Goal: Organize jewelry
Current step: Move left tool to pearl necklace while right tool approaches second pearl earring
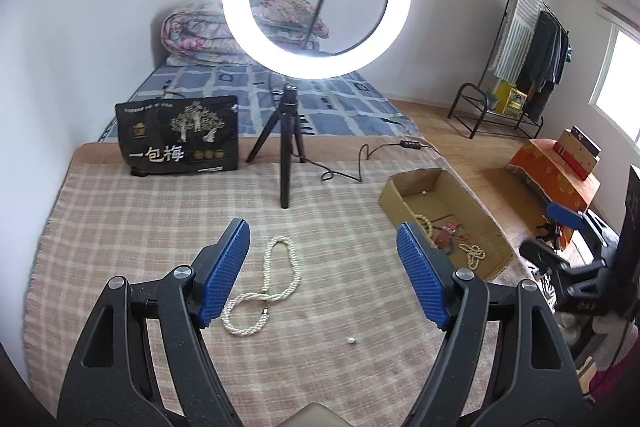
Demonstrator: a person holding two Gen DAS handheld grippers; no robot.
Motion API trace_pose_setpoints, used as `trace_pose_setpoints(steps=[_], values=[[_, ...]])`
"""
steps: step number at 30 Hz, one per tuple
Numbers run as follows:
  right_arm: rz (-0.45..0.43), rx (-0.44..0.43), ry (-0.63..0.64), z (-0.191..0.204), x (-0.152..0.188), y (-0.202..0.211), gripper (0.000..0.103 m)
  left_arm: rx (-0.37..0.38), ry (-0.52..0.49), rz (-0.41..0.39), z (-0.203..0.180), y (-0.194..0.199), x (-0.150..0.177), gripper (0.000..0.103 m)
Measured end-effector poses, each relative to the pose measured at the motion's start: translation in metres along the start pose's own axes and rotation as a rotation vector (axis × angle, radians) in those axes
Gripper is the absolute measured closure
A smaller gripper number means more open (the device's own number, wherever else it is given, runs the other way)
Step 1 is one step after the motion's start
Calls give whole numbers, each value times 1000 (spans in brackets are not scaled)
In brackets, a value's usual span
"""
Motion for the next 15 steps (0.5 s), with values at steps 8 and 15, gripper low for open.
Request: trace_pose_setpoints(steps=[8, 15], values=[[-5, -127, 84, 64, 34, -5, 0, -38, 17, 84, 46, -25, 35, 25], [16, -196, 118, 100, 70, -31, 4, -70, 59, 163, 77, -55, 65, 25]])
Point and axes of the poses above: each gripper's, at about its wrist camera, not at the fingertips, and y roughly against the way its jaws point, z to its left, x to its underside, the point moved 9 cm from there along -y, roughly the way its jaws point, and after that the axes turned 2 degrees about y, right-handed, at the moved point
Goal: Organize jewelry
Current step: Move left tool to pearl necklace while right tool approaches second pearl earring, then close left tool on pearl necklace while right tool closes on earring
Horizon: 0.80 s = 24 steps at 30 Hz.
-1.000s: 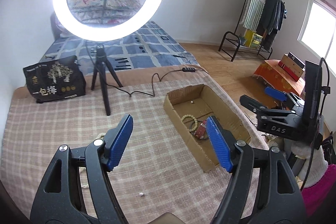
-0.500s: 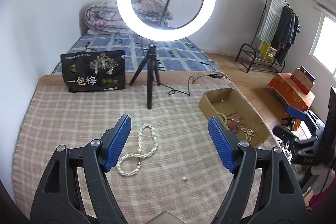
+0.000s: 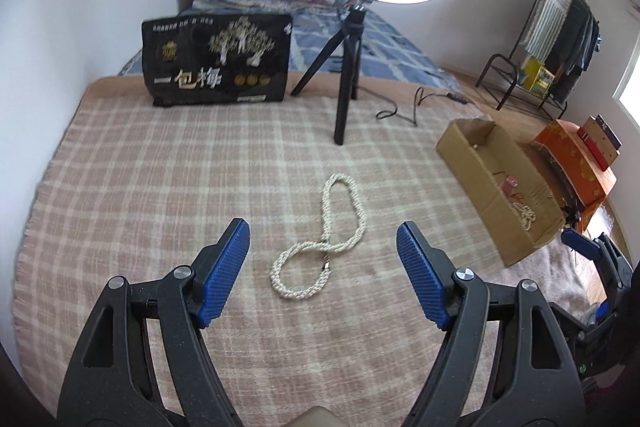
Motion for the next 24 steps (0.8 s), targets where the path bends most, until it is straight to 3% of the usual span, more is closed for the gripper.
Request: trace_pose_setpoints(steps=[9, 16, 24], values=[[91, -141, -33, 20, 33, -44, 30, -16, 31, 103, 26, -45, 28, 25], [174, -214, -5, 31, 55, -77, 56, -33, 47, 176, 44, -70, 45, 43], [206, -216, 83, 45, 59, -100, 69, -37, 55, 213, 55, -83, 55, 50]])
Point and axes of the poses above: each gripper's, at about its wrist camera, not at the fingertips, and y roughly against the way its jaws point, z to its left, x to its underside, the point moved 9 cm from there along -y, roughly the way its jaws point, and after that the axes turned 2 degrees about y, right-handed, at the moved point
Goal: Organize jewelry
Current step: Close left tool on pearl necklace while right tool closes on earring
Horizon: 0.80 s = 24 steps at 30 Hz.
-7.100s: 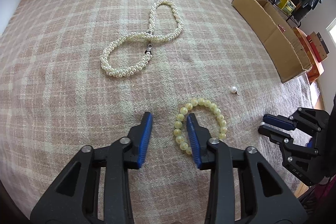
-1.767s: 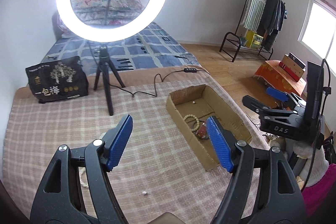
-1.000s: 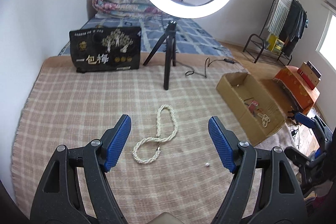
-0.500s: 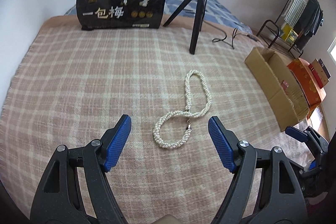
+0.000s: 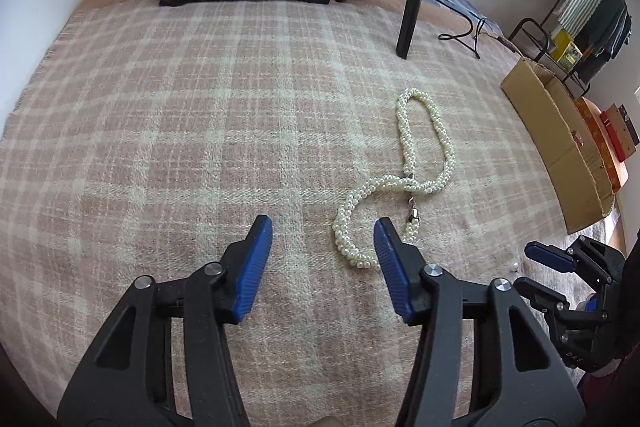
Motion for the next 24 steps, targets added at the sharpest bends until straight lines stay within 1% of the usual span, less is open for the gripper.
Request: trace_pose_setpoints(steps=[6, 15, 18, 22, 23, 24], values=[[19, -17, 15, 1, 2, -7, 73, -3, -21, 18, -6, -8, 1, 50], [32, -16, 36, 4, 2, -13, 76, -25, -60, 13, -15, -21, -6, 50], [35, -16, 32, 3, 2, -14, 77, -66, -113, 6, -19, -29, -8, 50], [39, -12, 33, 4, 2, -16, 77, -147, -219, -28, -28, -36, -9, 50], [40, -11, 32, 4, 2, -16, 77, -158, -231, -35, -29, -37, -9, 51], [41, -10, 32, 4, 3, -16, 77, -168, -244, -45, -30, -38, -9, 56]])
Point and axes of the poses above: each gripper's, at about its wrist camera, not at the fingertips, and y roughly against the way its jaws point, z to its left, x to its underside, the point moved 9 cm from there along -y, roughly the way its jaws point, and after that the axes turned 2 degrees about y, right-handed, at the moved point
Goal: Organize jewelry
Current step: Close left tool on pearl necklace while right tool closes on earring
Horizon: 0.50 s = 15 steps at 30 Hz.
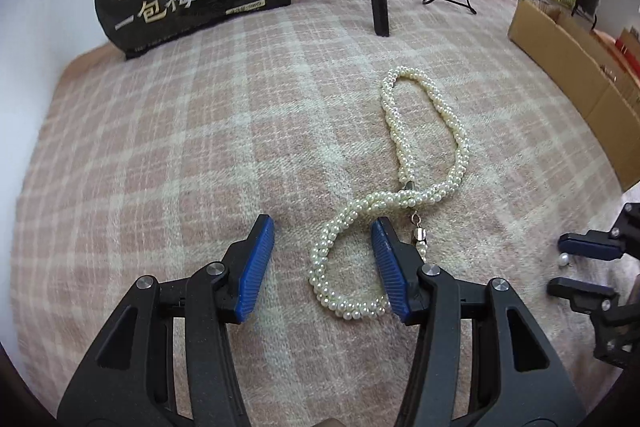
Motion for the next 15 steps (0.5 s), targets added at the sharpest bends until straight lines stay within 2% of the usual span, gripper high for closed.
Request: trace_pose_setpoints(steps=[2, 6, 8, 13, 15], values=[[1, 2, 1, 0, 0, -1, 77, -9, -19, -15, -4, -1, -1, 65], [1, 3, 2, 0, 0, -1, 77, -11, -55, -36, -16, -1, -2, 94], [1, 7, 4, 0, 1, -1, 77, -1, -56, -33, -18, 1, -2, 97], [3, 14, 6, 0, 2, -1, 82, 86, 72, -8, -6, 6, -6, 97], [2, 15, 4, 0, 2, -1, 86, 98, 94, -15, -4, 10, -9, 97]])
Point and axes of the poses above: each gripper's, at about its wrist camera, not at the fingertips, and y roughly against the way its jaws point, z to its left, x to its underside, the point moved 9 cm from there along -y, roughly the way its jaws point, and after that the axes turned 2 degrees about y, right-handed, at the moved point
